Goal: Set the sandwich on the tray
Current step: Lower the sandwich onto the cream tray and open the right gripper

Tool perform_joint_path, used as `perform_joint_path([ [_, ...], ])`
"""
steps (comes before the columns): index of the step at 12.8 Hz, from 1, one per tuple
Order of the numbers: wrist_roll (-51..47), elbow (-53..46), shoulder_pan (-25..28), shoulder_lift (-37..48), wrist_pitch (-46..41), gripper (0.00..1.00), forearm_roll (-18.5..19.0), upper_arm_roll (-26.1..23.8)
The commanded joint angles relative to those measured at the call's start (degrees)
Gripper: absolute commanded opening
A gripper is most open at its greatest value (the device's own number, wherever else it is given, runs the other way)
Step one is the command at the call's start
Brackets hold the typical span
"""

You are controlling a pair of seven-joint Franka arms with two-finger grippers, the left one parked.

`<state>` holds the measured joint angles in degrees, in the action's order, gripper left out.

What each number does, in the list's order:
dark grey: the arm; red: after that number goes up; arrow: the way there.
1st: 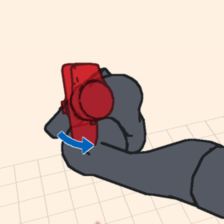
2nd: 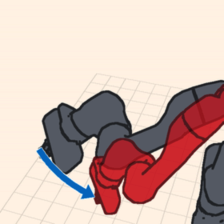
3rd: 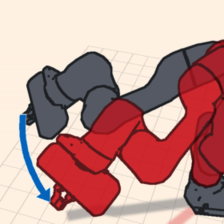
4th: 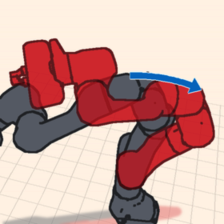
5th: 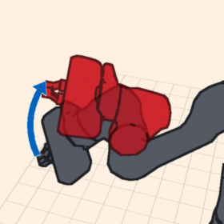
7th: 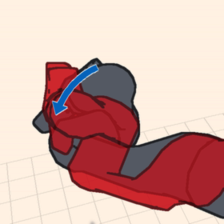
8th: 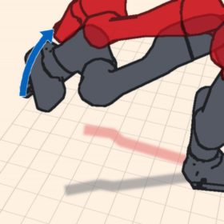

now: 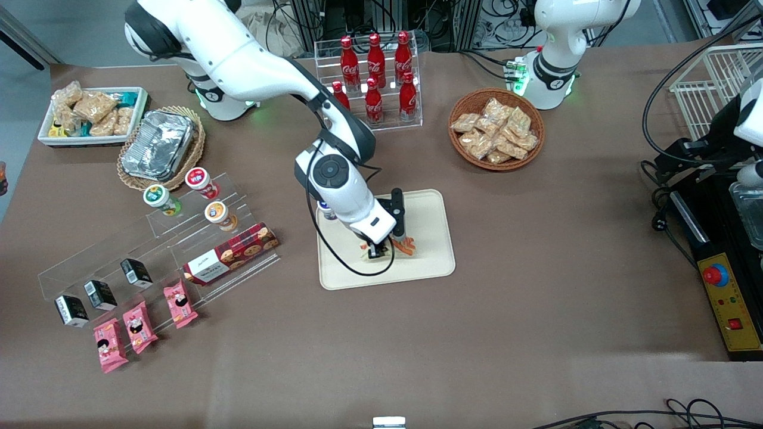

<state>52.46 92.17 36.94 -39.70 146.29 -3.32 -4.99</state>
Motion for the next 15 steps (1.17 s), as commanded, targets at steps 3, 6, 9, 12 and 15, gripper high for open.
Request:
perform_joint_path([
  [3, 0.63, -2.52, 0.41, -5.47, 5.84, 0.05, 1.47, 0.77],
  [6, 0.54, -2.52, 0.41, -5.83, 6.99, 0.29, 1.47, 1.48],
  [9, 0.8, -2.44, 0.41, -5.57, 7.61, 1.0, 1.56, 1.48],
  [12, 0.81, -2.44, 0.15, -4.87, 7.61, 1.0, 1.3, 1.39],
  [15, 0.63, -1.56, -0.55, -2.33, 7.0, 1.0, 0.5, 1.13],
])
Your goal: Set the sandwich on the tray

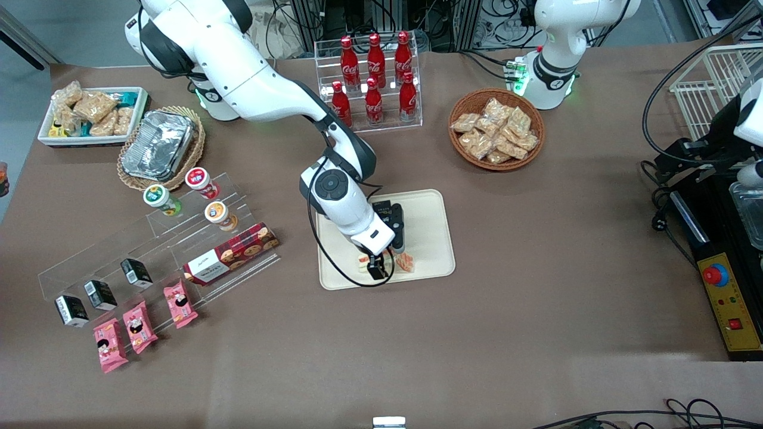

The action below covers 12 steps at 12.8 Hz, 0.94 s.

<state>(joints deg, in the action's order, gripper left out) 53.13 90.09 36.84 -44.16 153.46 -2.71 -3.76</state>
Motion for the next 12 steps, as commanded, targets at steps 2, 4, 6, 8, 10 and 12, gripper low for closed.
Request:
perform_joint_path([
  [2, -0.48, 2.97, -1.24, 7.22, -3.93, 1.0, -0.37, -0.1],
  [4, -4.76, 4.39, -1.33, 13.11, -10.34, 1.0, -0.63, 0.16],
  [6, -9.08, 4.3, -3.6, 17.42, -18.43, 1.0, -0.63, 0.51],
  [8, -10.41, 3.08, -8.42, 19.9, -26.32, 1.0, -0.98, 0.42],
  [10, -10.41, 0.27, -14.49, 20.86, -36.26, 1.0, -4.83, 0.51],
  [12, -10.68, 0.26, -20.72, 24.01, -38.84, 1.0, -4.94, 0.69],
])
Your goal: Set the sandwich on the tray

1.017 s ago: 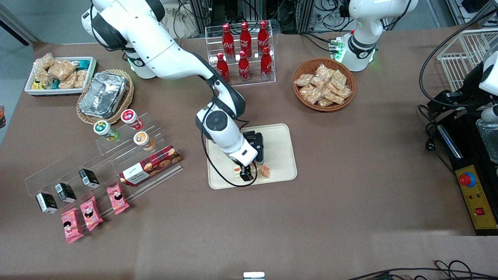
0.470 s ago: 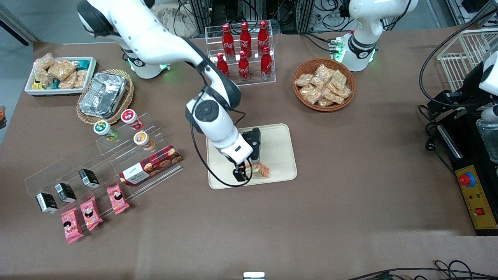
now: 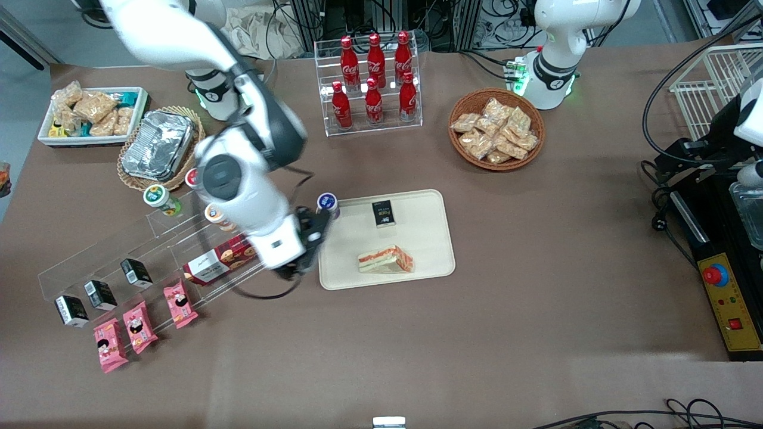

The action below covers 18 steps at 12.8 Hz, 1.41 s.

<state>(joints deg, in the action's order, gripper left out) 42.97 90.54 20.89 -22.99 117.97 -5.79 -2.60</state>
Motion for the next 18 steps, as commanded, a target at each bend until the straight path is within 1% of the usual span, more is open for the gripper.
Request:
perform_joint_path([
  [1, -0.6, -0.27, -8.2, 3.82, -4.14, 1.0, -1.68, -0.3],
  [3, -0.51, -0.27, -15.05, 5.66, -4.5, 1.0, -1.59, -0.47],
  [4, -1.39, 0.33, -17.09, 7.07, -6.41, 1.0, -1.94, -0.39],
  [5, -5.66, 0.34, -19.37, 7.6, -8.96, 1.0, -2.03, -0.3],
  [7, -17.25, 0.52, -23.25, 9.18, -11.95, 1.0, -2.12, -0.39],
  [8, -19.91, 0.52, -25.0, 10.67, -14.75, 1.0, -2.03, -0.39],
  [9, -21.94, 0.95, -25.8, 12.51, -16.52, 1.0, -2.03, -0.3],
  [10, -24.92, 1.83, -27.2, 14.62, -16.54, 1.0, -1.86, -0.13],
  [11, -30.43, 2.1, -27.3, 15.95, -16.19, 1.0, -1.07, -0.04],
  [12, -35.88, 2.27, -27.39, 17.35, -16.8, 1.0, 1.11, -0.04],
  [14, -42.24, 4.9, -27.48, 20.78, -18.3, 1.0, 2.1, 0.05],
  [16, -43.67, 7.18, -27.65, 23.24, -18.3, 1.0, 2.63, 0.23],
  [17, -43.76, 9.72, -28.96, 24.82, -17.43, 1.0, 2.8, 0.31],
  [18, -43.76, 11.05, -28.97, 25.53, -16.72, 1.0, 2.8, 0.4],
])
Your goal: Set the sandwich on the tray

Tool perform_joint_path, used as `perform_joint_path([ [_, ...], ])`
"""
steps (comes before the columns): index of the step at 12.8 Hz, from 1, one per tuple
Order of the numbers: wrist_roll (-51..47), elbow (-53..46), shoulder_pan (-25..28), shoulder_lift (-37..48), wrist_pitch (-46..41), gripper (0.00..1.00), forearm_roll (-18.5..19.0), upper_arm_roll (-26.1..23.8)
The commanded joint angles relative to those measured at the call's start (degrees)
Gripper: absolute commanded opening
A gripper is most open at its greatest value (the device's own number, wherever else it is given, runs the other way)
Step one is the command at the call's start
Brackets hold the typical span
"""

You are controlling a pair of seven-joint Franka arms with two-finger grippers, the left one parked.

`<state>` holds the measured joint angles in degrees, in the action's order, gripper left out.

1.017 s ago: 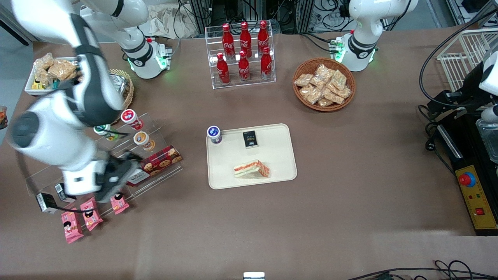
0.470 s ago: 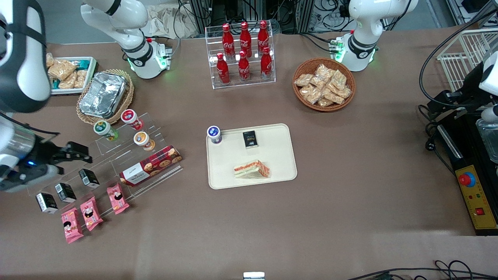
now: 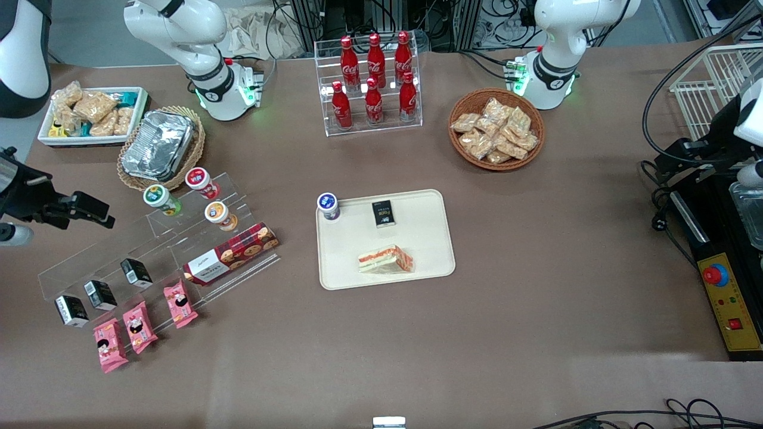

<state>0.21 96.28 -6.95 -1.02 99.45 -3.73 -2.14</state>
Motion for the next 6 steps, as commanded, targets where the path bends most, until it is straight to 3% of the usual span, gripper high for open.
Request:
perform_joint_path([
  [1, -1.0, 5.67, -1.22, 3.75, 1.89, 1.0, 0.74, -0.06],
  [6, -4.86, 4.71, -0.69, 3.4, -0.04, 1.0, 1.35, -0.58],
])
